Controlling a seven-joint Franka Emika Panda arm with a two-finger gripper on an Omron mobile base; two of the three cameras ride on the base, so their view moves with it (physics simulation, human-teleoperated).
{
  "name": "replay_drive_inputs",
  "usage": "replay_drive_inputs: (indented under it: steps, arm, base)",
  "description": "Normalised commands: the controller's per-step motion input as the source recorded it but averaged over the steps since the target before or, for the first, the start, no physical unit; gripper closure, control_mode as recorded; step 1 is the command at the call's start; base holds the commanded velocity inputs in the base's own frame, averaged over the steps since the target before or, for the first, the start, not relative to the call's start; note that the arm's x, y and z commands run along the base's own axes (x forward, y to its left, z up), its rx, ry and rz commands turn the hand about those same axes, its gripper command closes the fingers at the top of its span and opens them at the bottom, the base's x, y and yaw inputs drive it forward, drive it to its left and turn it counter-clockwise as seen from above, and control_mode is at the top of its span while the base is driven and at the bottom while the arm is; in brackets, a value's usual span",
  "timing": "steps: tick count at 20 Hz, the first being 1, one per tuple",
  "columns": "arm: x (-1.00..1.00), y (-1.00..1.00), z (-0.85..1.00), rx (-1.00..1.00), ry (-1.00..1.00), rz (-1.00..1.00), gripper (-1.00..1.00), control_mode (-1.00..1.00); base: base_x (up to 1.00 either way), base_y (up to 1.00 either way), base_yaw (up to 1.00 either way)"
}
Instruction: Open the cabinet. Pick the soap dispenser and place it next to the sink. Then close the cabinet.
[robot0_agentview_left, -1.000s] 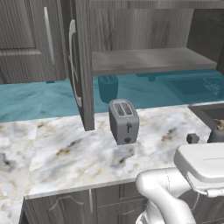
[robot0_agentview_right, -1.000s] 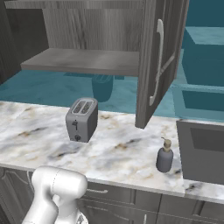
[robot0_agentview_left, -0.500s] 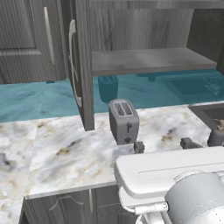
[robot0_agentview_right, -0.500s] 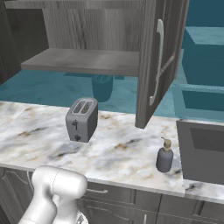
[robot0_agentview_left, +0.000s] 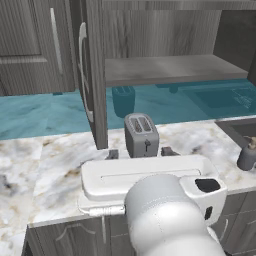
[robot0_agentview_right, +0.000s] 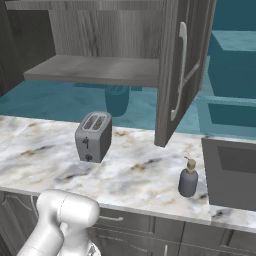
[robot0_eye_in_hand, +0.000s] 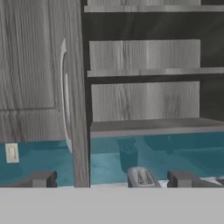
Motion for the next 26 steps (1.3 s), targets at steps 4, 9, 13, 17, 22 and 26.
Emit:
replay_drive_inputs:
  steps: [4,9,13,17,22,26]
  arm:
    - [0.56,0.37,0.00,-0.01,0.00,0.00,-1.00,-1.00]
    - [0.44,0.35,-0.04,-0.03,0.00,0.00,-1.00,-1.00]
    - [0.47,0.35,-0.23,0.00,0.00,0.00,-1.00,-1.00]
    - [0.65,0.29,-0.30,-0.02,0.00,0.00,-1.00,-1.00]
    - [0.42,0.21,-0.08,-0.07,-0.01,-0.06,-1.00,-1.00]
    - [0.00,0.36,0.01,-0.07,-0.06,-0.17,-1.00,-1.00]
  base:
    - [0.00,0.00,0.00]
    - [0.00,0.00,0.00]
    - [0.00,0.00,0.00]
    - [0.00,0.00,0.00]
    - [0.00,0.00,0.00]
    - [0.00,0.00,0.00]
